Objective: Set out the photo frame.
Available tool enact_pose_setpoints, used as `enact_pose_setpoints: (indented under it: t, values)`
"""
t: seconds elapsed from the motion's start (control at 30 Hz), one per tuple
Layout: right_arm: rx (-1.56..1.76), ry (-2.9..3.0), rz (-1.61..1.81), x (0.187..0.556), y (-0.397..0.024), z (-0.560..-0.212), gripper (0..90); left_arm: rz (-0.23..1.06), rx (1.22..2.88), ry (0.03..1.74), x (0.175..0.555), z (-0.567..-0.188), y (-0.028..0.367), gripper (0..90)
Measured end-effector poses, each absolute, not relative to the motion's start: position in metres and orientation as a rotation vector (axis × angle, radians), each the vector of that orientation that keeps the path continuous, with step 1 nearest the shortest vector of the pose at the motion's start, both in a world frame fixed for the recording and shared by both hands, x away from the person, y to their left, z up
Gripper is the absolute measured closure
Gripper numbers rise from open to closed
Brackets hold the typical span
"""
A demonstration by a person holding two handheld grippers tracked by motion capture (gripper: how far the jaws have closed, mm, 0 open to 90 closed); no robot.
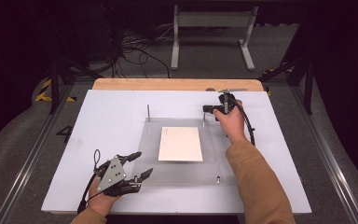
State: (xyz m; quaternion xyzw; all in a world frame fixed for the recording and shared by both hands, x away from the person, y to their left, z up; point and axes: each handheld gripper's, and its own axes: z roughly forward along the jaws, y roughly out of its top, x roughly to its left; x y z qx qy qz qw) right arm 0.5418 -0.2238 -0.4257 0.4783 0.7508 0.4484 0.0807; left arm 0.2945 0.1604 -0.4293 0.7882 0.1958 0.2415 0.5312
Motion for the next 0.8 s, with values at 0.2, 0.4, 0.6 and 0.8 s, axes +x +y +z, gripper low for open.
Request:
enact_pose_setpoints:
  t: [0.2, 0.4, 0.6, 0.8]
  values:
    - [1.399, 2.254, 1.332, 0.541, -0.224, -0.425, 85.1, 0.601, 1.897, 0.444, 0.293, -0.428, 0.158, 42.6]
    - [1.272, 2.235, 1.242, 0.522, -0.232, -0.412, 73.3, 0.594, 1.900, 0.447, 0.295, -0.423, 0.158, 44.2]
    - [1.102, 2.229, 1.310, 0.485, -0.254, -0.396, 63.0, 0.574, 1.913, 0.459, 0.299, -0.414, 0.158, 44.6]
    - [0.844, 2.271, 1.386, 0.433, -0.265, -0.389, 55.3, 0.551, 1.929, 0.471, 0.304, -0.403, 0.158, 46.2]
